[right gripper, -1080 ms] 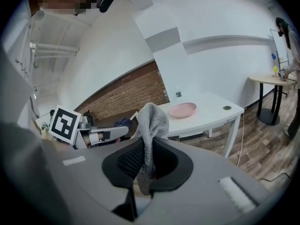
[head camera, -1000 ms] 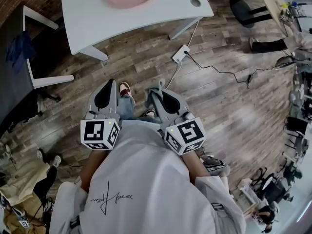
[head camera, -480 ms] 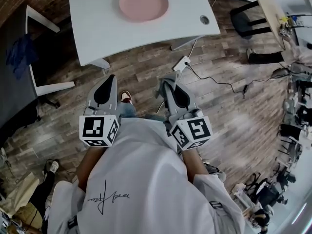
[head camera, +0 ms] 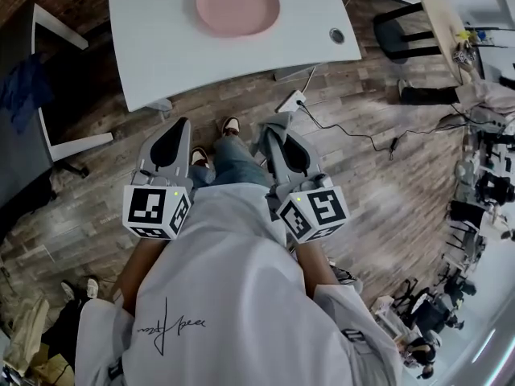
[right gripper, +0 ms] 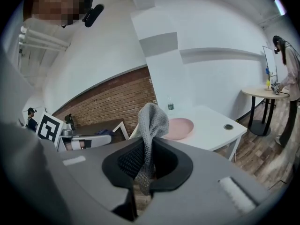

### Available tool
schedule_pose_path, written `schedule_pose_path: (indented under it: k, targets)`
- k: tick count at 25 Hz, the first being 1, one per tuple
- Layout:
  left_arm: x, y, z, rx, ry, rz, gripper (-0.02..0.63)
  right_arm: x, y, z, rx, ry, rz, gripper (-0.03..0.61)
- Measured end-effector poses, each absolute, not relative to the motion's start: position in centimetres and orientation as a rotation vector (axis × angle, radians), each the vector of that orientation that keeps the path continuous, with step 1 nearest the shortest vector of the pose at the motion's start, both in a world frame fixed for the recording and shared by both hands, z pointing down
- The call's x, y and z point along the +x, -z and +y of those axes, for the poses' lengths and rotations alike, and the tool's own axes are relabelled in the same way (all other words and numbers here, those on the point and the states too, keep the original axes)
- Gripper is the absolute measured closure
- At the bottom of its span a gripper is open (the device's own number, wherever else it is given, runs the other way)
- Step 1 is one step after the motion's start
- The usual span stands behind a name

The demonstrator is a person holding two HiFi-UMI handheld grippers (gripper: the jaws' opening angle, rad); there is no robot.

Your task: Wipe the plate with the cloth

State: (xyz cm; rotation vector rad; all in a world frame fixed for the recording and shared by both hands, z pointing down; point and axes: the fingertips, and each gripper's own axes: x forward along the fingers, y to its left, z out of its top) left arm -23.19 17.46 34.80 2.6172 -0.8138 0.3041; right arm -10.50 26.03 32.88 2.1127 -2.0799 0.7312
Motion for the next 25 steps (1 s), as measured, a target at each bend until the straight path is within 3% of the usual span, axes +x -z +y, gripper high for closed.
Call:
schedule_pose_path:
  k: [25]
  targets:
    - [-15.6,-33.3,5.2,2.593,-0.312,-0.950,0.601,-1.5,-32.8,11.7,2.016,-0.787,-2.258,0.545]
